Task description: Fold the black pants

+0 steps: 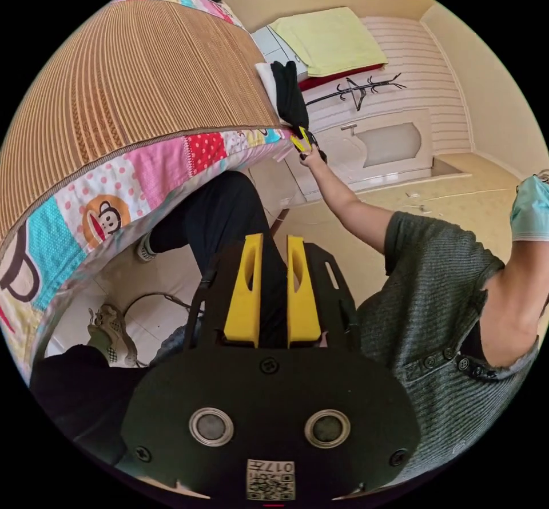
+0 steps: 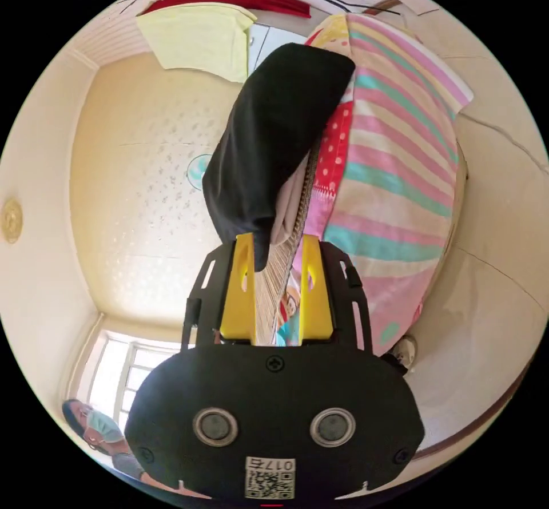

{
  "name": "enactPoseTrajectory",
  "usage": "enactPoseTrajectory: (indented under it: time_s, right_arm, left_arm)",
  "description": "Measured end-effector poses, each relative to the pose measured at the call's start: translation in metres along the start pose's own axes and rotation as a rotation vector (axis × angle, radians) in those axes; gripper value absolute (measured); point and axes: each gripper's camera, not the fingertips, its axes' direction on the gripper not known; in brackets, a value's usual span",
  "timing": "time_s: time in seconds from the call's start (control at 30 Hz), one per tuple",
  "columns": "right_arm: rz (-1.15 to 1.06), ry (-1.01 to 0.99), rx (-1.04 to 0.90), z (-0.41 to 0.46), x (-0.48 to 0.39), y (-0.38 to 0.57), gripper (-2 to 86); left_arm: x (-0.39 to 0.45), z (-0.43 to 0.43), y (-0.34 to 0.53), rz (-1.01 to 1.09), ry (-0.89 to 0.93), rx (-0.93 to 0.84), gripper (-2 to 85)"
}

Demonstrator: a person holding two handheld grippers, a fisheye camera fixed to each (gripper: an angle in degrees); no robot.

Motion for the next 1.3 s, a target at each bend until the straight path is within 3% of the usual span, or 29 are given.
enactPoseTrajectory:
  time_s: [0.13,0.17,0.27,0.37,0.43,0.57,0.73,0.87,1.3]
  right_arm:
    - [-0.340,0.312,-0.188,0.083,-0.047,0.108,15.9]
    - [-0.543,0.400,-0.241,0.120,-0.070,0.144,20.9]
    - [-0.787,0.538,-0.300,0.209,-0.111,0.228,30.6]
    - [-0.906,0.529,-0.250,0.288,-0.155,0.308,37.0]
    - [-0.925,0.503,-0.320,0.347,-0.171,0.348,37.6]
    - [-0.906,0.720,-0.455,0.481,-0.175,0.420,38.0]
    - [-0.946,0.971,-0.401,0.569,-0.143,0.480,36.1]
    - [-0.885,0.899,-0.417,0.583,-0.113,0.490,36.6]
    - [-0.899,0.892,-0.424,0.559,-0.042,0.521,37.2]
  left_arm:
    - [-0.013,-0.030,-0.008,-0.051,-0.279,0.104,4.4]
    - [-0.017,-0.042,-0.015,-0.048,-0.410,0.148,11.2]
    - [-0.033,-0.062,-0.041,-0.133,-0.728,0.255,25.5]
    - [-0.052,-0.071,-0.083,-0.201,-0.833,0.302,31.8]
    - [-0.066,-0.075,-0.102,-0.265,-0.867,0.373,33.7]
    - [-0.104,-0.065,-0.149,-0.426,-0.959,0.377,37.9]
    - [-0.119,-0.053,-0.171,-0.538,-1.021,0.411,38.2]
    - [-0.109,-0.033,-0.190,-0.549,-1.140,0.387,38.2]
    - [-0.074,-0.070,-0.204,-0.547,-1.128,0.401,38.3]
